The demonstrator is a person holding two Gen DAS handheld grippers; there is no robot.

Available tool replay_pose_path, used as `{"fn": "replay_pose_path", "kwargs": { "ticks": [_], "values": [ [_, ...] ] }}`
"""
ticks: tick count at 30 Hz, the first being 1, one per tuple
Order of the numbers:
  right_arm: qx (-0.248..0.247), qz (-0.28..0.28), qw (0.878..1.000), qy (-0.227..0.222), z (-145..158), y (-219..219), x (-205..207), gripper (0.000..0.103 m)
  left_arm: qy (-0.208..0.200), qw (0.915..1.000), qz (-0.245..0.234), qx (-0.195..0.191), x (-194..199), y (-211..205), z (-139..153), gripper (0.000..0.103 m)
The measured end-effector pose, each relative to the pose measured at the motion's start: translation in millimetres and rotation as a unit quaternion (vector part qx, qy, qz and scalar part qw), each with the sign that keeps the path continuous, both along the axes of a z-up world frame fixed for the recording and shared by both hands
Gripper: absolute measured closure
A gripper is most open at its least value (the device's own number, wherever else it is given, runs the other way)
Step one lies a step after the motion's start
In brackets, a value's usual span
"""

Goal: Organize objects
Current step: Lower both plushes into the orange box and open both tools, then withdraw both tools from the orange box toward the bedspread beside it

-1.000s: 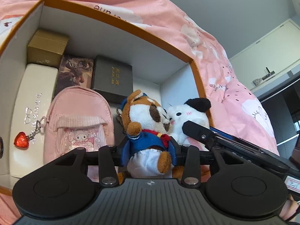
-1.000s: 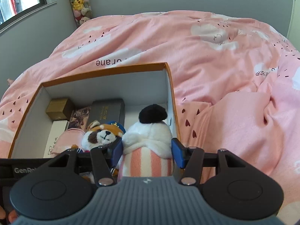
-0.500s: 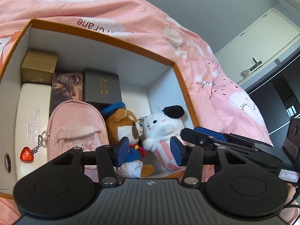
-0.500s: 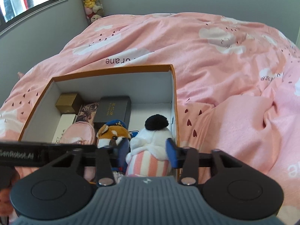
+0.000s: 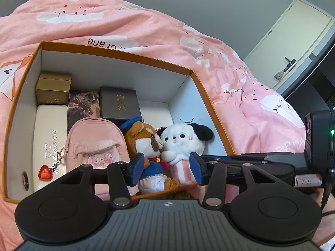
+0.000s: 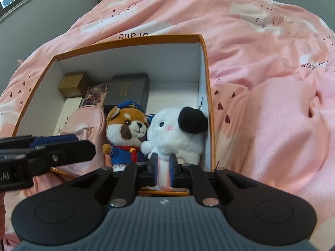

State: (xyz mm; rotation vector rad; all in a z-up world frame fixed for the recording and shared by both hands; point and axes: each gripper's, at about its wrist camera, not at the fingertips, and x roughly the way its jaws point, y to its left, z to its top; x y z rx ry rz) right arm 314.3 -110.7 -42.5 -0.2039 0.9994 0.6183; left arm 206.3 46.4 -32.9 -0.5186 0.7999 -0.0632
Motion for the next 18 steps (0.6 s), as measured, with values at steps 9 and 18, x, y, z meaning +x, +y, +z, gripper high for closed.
{"fn": "replay_pose_path", "kwargs": {
  "ticks": [9, 18],
  "values": [
    [0.022, -0.009, 0.997, -0.075, 27, -14, -29, 0.058, -0.026, 0.9994, -0.010, 0.021, -16, -9, 12, 0.042],
    [0.048, -0.041, 0.983, -0.171, 49, -43, -73, 0.021, -0.066, 0.9957, -0.031, 0.057, -35, -25, 32, 0.032]
  ]
}}
